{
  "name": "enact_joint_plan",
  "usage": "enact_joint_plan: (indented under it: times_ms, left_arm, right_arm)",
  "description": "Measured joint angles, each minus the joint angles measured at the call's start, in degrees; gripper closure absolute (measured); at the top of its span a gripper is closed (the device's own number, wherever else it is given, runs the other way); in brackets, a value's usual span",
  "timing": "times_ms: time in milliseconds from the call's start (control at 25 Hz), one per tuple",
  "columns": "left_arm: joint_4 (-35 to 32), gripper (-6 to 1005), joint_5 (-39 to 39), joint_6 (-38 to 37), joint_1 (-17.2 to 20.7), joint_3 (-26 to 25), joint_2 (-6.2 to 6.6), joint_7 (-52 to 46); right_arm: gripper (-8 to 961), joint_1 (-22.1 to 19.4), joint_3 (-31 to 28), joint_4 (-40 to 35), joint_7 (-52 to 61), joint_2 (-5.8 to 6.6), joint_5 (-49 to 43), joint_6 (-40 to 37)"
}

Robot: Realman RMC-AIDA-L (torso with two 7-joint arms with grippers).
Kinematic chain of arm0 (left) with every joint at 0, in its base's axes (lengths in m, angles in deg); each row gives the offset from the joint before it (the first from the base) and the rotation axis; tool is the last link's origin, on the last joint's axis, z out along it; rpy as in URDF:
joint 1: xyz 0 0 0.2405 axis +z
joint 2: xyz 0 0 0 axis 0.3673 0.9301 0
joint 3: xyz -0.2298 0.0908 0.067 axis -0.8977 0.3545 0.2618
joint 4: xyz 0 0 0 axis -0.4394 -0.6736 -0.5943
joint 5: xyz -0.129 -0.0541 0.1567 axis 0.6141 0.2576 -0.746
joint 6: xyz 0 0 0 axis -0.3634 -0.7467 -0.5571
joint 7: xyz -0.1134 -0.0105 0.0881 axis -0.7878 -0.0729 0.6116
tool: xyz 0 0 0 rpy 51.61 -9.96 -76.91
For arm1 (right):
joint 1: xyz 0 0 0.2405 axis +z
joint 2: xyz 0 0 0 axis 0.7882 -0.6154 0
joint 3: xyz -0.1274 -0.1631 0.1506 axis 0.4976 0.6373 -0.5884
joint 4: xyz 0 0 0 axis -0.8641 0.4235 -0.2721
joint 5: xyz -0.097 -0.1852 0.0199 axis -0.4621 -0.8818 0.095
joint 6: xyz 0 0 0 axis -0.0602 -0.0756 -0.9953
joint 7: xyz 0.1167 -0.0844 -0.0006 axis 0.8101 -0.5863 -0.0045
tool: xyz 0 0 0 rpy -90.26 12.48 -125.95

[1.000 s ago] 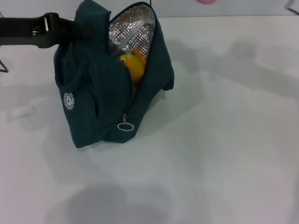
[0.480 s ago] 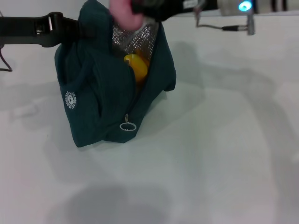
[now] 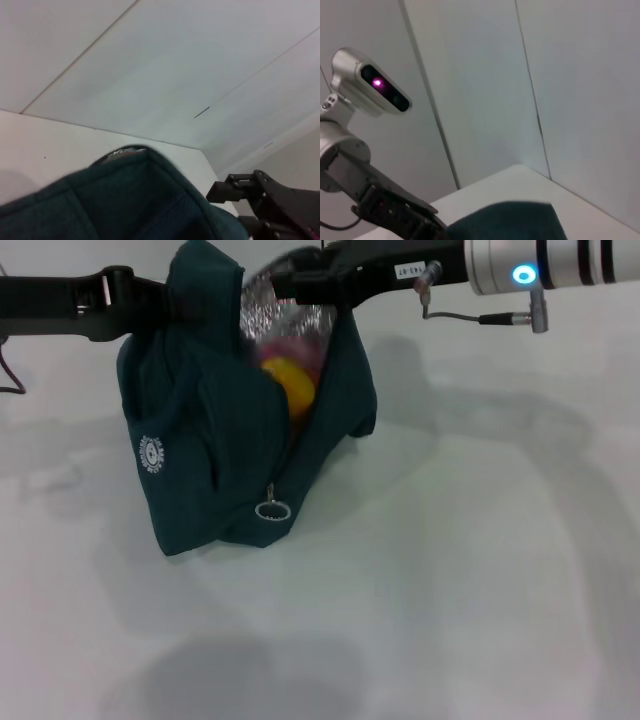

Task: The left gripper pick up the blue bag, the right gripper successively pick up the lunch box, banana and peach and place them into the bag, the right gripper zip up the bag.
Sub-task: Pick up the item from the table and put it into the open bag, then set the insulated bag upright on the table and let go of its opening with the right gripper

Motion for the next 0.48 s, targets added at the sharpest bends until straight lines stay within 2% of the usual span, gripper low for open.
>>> enact_joint_plan:
  times_ms: [280,480]
  left_arm:
    - [0.00,885,0.03,0.02,0.36,-0.09,0.03,0.00]
    - [0.00,885,0.12,-0.01,0.51,-0.09,0.05,0.00]
  right_arm:
    - [530,-5.21,-1.14,-5.35,0.98,0.24,1.31,-0.36]
    - [317,-10.57,-6.43,-7.21,7.85,0.53,1.32,-2.18]
